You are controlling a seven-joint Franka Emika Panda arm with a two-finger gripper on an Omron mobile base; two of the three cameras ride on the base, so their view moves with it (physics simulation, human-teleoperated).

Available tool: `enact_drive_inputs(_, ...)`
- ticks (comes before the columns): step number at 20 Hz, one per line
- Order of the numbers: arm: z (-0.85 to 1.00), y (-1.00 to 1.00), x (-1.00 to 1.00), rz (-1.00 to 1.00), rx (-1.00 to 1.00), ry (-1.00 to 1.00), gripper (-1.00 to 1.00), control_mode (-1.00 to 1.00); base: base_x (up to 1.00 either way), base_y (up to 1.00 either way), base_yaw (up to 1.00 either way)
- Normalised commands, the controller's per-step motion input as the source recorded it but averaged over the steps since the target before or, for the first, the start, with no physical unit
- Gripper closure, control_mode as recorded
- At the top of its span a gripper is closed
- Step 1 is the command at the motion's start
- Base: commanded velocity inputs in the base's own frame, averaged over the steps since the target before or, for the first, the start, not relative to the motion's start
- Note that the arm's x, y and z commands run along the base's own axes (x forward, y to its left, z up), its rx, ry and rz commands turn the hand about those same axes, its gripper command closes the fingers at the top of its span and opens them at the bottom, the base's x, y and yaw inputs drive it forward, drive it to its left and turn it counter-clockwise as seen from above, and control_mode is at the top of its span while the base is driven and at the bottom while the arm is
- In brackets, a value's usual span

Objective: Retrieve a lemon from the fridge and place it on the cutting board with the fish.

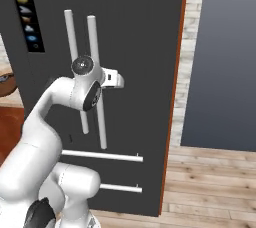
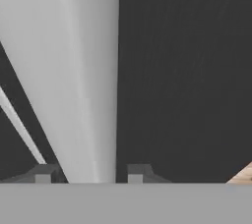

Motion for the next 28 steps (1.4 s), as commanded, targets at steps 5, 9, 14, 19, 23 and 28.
enact_drive_inputs(5,0.00,-1.00,-1.00,0.00,0.04,0.00,1.00,-1.00,0.00,0.00,0.00)
enact_drive_inputs(9,0.00,-0.89,-0.85,0.00,0.02,0.00,1.00,-1.00,0.00,0.00,0.00)
enact_drive_inputs(14,0.00,-0.06,-0.31,0.04,0.00,-0.07,-1.00,-1.00,0.00,0.00,0.00)
enact_drive_inputs(19,0.13,0.00,-0.21,0.00,-0.03,0.00,-1.00,-1.00,0.00,0.00,0.00)
enact_drive_inputs(23,0.32,-0.07,-0.76,-0.10,-0.18,0.01,-1.00,-1.00,0.00,0.00,0.00)
enact_drive_inputs(28,0.33,0.28,-0.87,-0.06,-0.30,0.06,-1.00,-1.00,0.00,0.00,0.00)
